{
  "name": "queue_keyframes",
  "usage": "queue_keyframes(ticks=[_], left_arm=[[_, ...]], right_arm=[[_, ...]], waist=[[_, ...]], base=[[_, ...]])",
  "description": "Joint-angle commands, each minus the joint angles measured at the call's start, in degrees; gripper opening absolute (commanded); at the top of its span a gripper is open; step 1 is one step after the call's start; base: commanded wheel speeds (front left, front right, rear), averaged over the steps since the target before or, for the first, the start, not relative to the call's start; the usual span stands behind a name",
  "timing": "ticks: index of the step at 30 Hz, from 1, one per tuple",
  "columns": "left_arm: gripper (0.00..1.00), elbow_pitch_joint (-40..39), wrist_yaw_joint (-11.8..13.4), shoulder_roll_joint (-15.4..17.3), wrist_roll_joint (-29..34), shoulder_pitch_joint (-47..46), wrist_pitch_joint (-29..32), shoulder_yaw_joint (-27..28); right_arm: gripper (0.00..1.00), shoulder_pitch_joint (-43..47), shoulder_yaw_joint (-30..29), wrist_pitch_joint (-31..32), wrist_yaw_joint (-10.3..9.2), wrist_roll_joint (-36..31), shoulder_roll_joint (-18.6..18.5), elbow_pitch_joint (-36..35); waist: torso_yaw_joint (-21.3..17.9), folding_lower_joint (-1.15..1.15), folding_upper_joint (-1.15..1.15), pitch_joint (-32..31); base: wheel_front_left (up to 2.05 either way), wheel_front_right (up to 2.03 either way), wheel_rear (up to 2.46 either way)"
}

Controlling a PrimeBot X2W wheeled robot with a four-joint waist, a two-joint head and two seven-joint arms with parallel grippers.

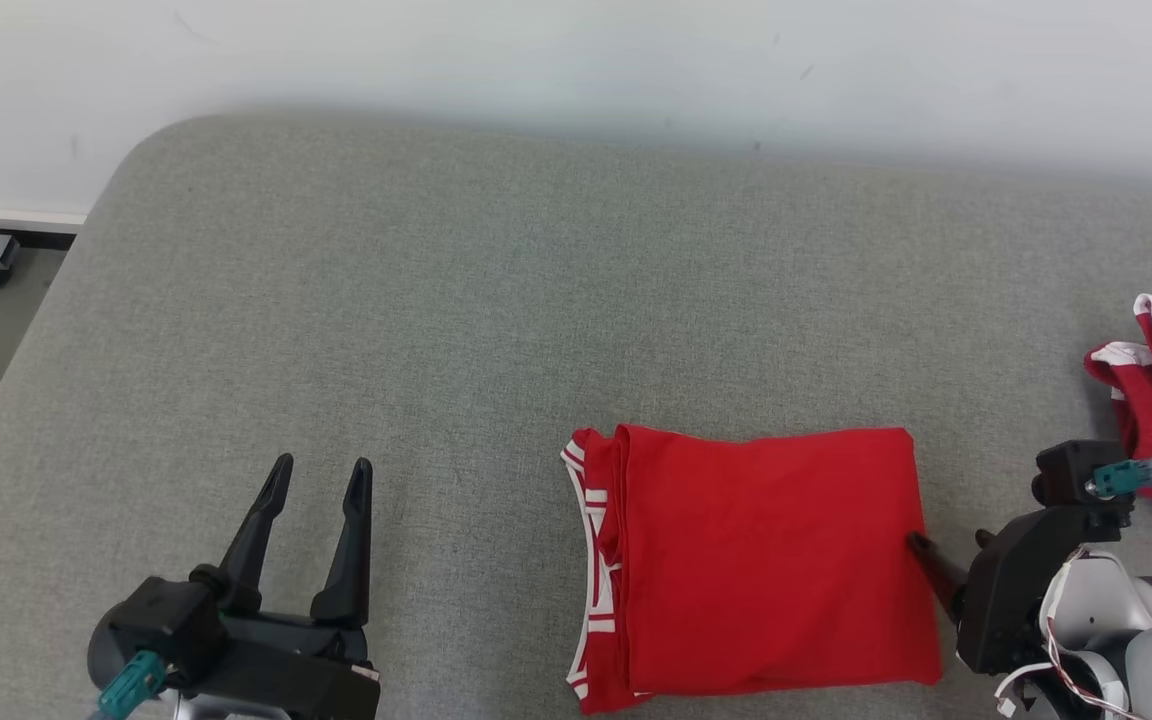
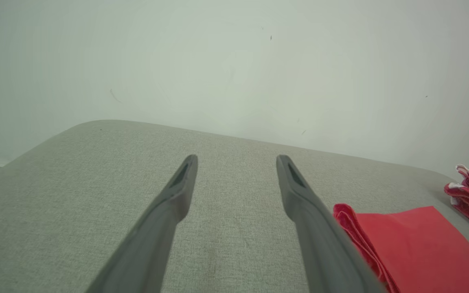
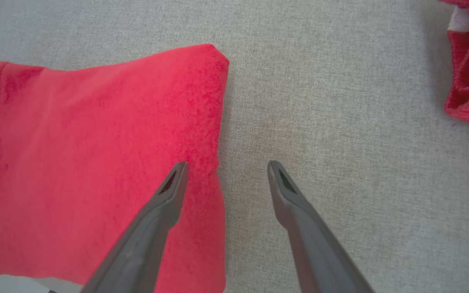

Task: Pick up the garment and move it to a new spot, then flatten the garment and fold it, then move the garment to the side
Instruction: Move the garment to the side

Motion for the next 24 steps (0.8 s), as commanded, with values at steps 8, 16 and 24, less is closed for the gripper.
queue_keyframes(ticks=[8, 16, 24], left_arm=[[1.00, -0.01, 0.06, 0.21, -0.30, -1.61, -0.25, -0.26], [1.00, 0.29, 0.06, 0.11, -0.46, -1.96, -0.25, -0.29], [1.00, 0.43, 0.06, 0.01, -0.48, -1.88, -0.25, -0.28]], right_arm=[[1.00, -0.47, 1.87, 0.82, -0.03, 2.32, -0.17, 3.97], [0.98, -2.11, 2.10, 0.59, -0.03, 0.62, -0.17, 7.73], [0.00, -3.70, 3.00, 0.11, -0.03, -0.81, -0.16, 10.17]], waist=[[1.12, 0.00, 0.00, 1.38], [2.05, 0.00, 0.00, 1.92], [2.53, 0.00, 0.00, 1.81]], base=[[0.00, 0.00, 0.00], [0.00, 0.00, 0.00], [0.00, 0.00, 0.00]])
